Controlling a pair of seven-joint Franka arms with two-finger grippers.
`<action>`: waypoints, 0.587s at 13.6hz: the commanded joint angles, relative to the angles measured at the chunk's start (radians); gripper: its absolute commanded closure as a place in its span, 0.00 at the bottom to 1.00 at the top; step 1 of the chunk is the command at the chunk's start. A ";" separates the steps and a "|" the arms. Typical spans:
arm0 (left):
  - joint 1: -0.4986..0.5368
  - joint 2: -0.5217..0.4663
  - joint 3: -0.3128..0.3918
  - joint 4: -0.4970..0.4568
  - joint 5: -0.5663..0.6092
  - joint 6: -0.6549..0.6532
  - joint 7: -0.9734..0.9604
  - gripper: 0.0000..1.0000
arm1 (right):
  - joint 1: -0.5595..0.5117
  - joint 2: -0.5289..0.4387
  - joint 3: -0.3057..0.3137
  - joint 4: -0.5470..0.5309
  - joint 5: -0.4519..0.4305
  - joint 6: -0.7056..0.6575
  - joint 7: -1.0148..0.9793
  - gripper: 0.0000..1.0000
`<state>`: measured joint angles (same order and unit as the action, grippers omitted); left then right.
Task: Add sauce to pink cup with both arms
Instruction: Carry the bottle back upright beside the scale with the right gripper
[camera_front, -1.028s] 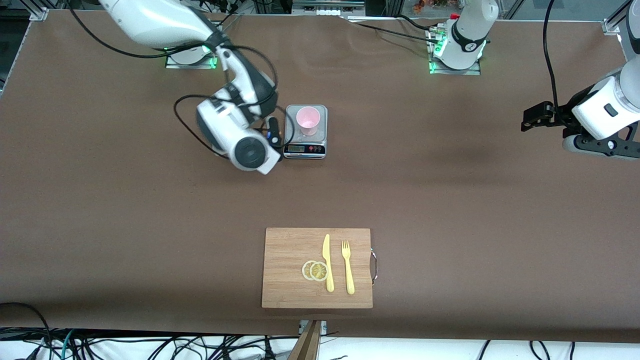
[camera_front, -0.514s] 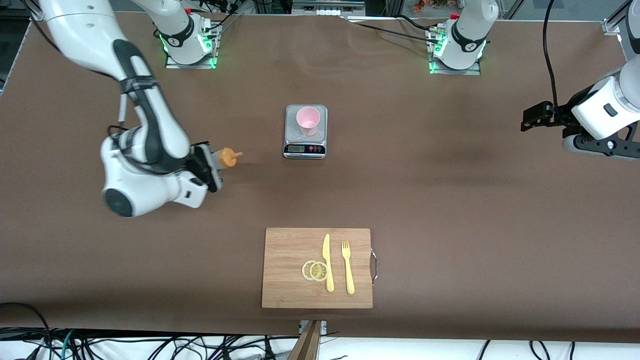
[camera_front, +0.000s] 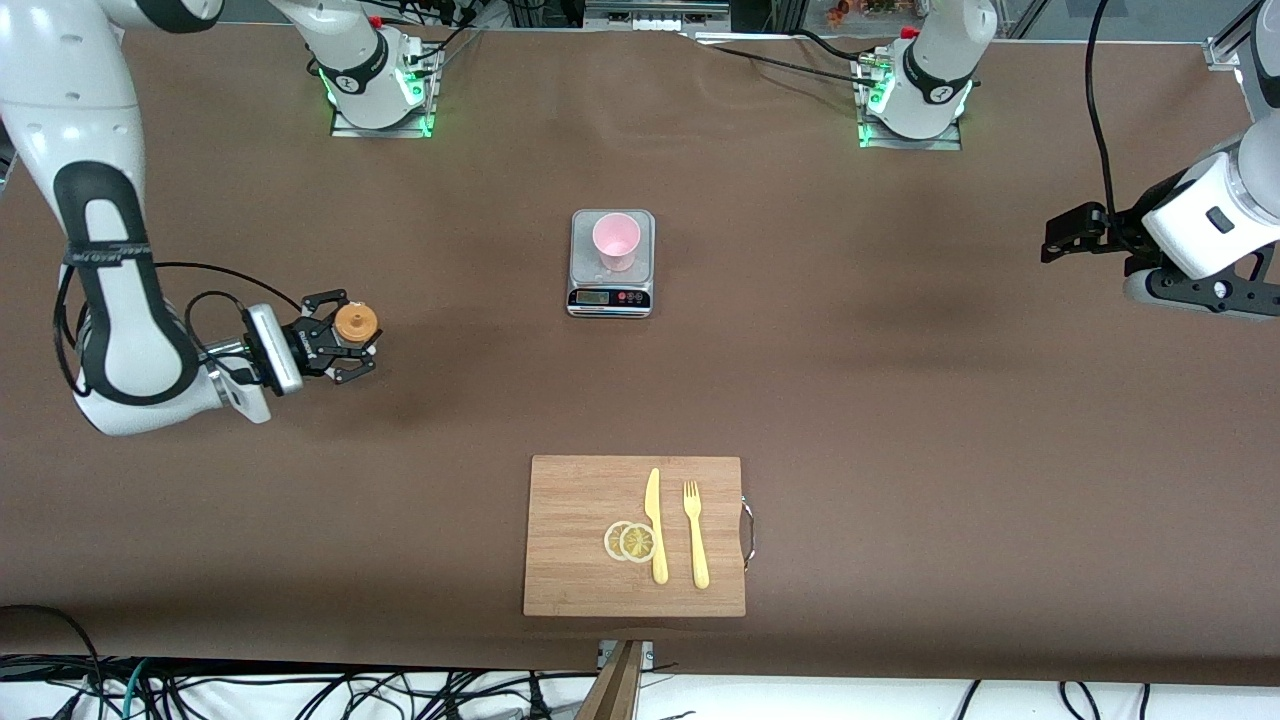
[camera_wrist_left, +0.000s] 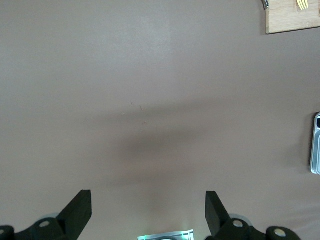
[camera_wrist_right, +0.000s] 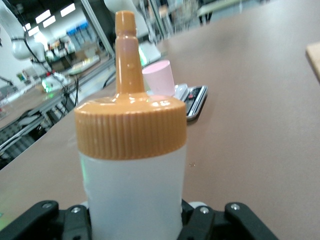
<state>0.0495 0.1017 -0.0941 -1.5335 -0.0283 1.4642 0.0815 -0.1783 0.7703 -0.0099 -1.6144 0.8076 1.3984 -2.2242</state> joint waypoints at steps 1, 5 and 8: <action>-0.007 0.023 -0.001 0.049 0.016 -0.018 0.015 0.00 | -0.036 0.035 -0.005 -0.012 0.044 -0.042 -0.138 1.00; -0.005 0.023 -0.001 0.049 0.016 -0.018 0.017 0.00 | -0.060 0.110 -0.034 -0.022 0.116 -0.104 -0.283 1.00; -0.005 0.023 -0.001 0.049 0.016 -0.018 0.017 0.00 | -0.060 0.116 -0.041 -0.021 0.098 -0.111 -0.287 0.00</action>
<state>0.0481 0.1041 -0.0945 -1.5227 -0.0283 1.4642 0.0816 -0.2309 0.8962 -0.0449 -1.6302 0.8939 1.3182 -2.4967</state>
